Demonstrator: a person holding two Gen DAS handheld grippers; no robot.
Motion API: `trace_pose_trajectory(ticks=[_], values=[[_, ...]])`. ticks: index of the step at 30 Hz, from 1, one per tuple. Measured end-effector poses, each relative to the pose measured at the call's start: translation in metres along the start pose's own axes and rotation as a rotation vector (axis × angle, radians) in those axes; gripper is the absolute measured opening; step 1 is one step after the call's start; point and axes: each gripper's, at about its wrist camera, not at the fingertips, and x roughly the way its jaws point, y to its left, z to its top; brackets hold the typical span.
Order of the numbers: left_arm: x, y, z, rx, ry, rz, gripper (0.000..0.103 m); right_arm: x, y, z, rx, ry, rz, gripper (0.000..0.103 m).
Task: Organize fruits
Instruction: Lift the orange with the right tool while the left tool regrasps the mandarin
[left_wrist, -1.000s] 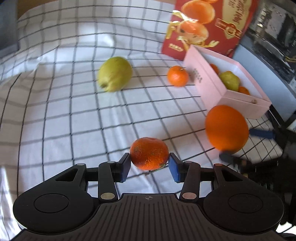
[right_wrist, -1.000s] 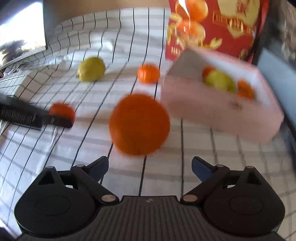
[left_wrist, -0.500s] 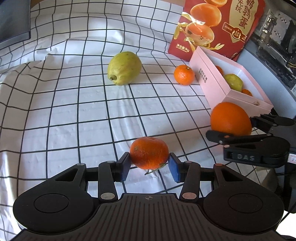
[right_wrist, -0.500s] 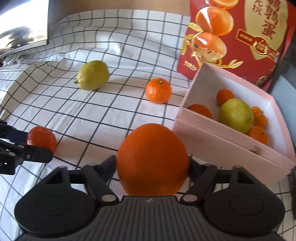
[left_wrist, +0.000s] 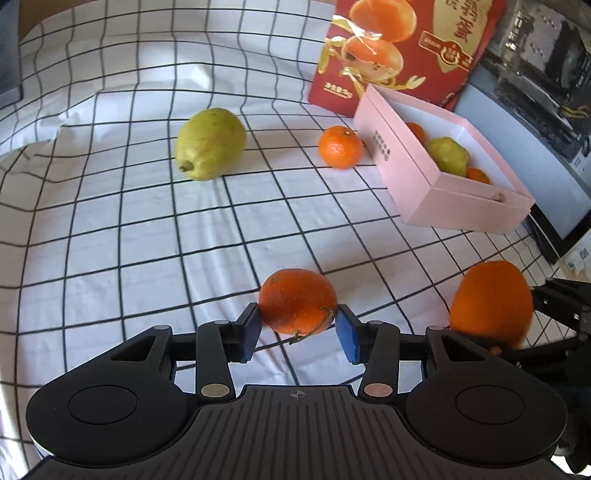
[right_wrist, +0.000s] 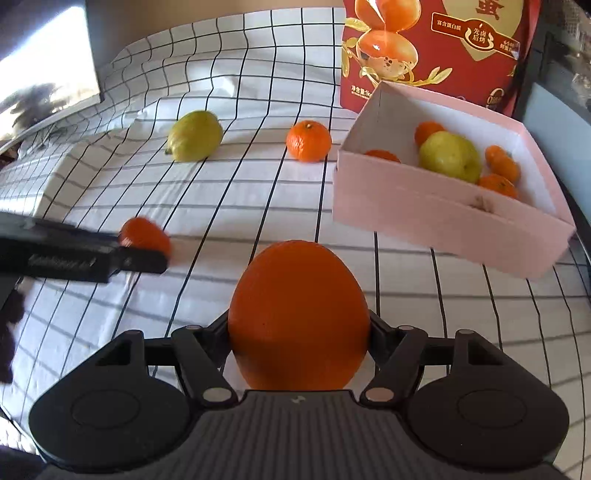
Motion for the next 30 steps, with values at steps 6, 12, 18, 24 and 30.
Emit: trace_pose_trajectory(ticks=[6, 12, 18, 24, 30], values=[[0.005, -0.006, 0.004, 0.039, 0.002, 0.008, 0.050, -0.008, 0.006, -0.010, -0.041, -0.020, -0.024, 0.072], [0.013, -0.008, 0.012, 0.062, 0.006, -0.009, 0.049, 0.000, 0.006, -0.016, -0.036, 0.004, -0.043, 0.074], [0.016, -0.010, 0.015, 0.078, 0.014, -0.032, 0.051, 0.000, 0.002, -0.019, -0.019, -0.010, -0.054, 0.077], [0.018, -0.021, 0.016, 0.146, 0.033, -0.002, 0.052, 0.003, 0.002, -0.017, -0.030, -0.025, -0.065, 0.080], [0.018, -0.025, 0.013, 0.158, 0.024, 0.057, 0.037, 0.012, 0.007, -0.002, -0.086, -0.046, -0.024, 0.080]])
